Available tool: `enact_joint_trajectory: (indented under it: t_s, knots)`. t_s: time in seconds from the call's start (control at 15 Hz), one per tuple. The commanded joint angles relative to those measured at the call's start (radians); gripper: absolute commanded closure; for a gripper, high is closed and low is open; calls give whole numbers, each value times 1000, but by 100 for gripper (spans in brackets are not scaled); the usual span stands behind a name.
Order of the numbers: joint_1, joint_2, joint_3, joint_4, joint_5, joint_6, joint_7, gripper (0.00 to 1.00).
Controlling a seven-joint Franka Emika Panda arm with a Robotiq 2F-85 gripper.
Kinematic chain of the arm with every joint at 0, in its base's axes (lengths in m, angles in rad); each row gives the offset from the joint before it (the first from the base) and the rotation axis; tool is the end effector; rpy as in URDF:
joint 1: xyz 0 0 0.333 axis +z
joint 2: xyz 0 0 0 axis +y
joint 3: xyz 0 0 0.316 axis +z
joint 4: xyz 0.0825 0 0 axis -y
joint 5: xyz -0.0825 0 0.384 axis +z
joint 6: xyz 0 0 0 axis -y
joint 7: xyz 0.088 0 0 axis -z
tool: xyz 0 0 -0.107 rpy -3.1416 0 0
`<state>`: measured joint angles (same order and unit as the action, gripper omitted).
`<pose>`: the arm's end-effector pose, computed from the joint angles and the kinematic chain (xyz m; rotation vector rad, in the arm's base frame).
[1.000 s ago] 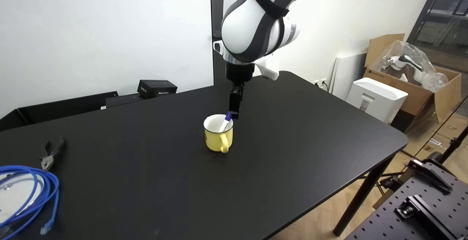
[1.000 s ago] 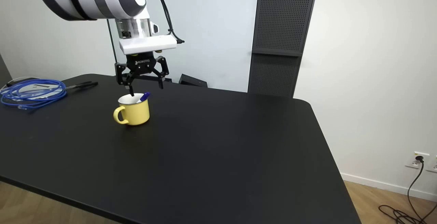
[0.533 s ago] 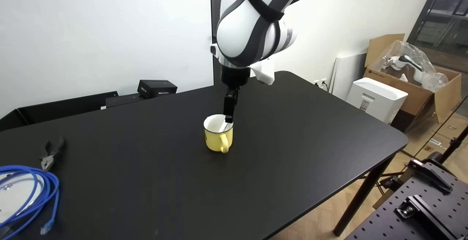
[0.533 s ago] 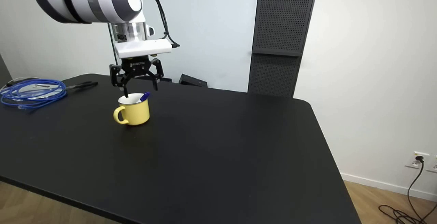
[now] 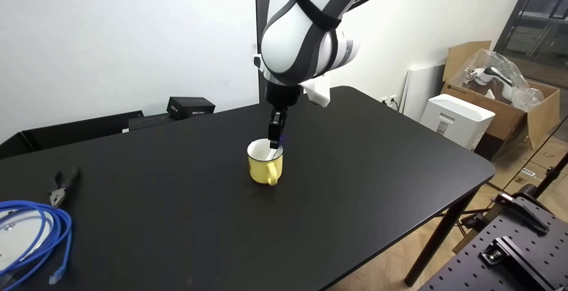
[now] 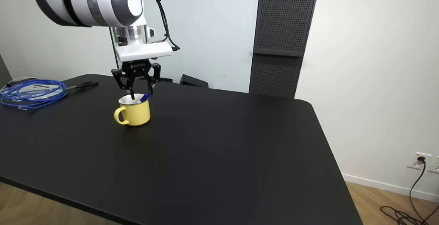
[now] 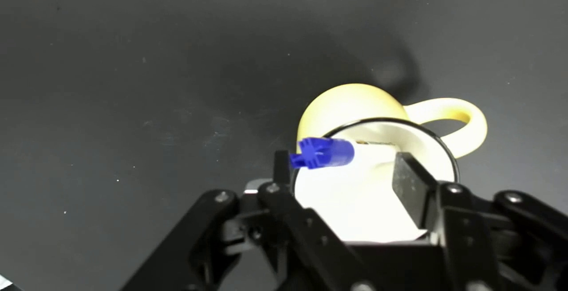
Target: Remove the marker from the mug cup and place it on the table
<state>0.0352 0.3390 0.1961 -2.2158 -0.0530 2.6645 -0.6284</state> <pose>0.5486 0.1309 0.2364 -2.8180 -1.3451 -0.1912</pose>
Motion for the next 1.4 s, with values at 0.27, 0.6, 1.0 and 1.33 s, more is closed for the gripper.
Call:
enact_joint_trajectory:
  t_s: [0.27,0.6,1.0,1.33]
  knots:
    - [-48,-8,25,2,37,13,-31,95]
    - [-70,-38,50,-11,103,-8,-88,95]
    - [-79,-91,67,-25,159,-37,-147,95]
    - [-63,-189,52,-57,188,-75,-173,95]
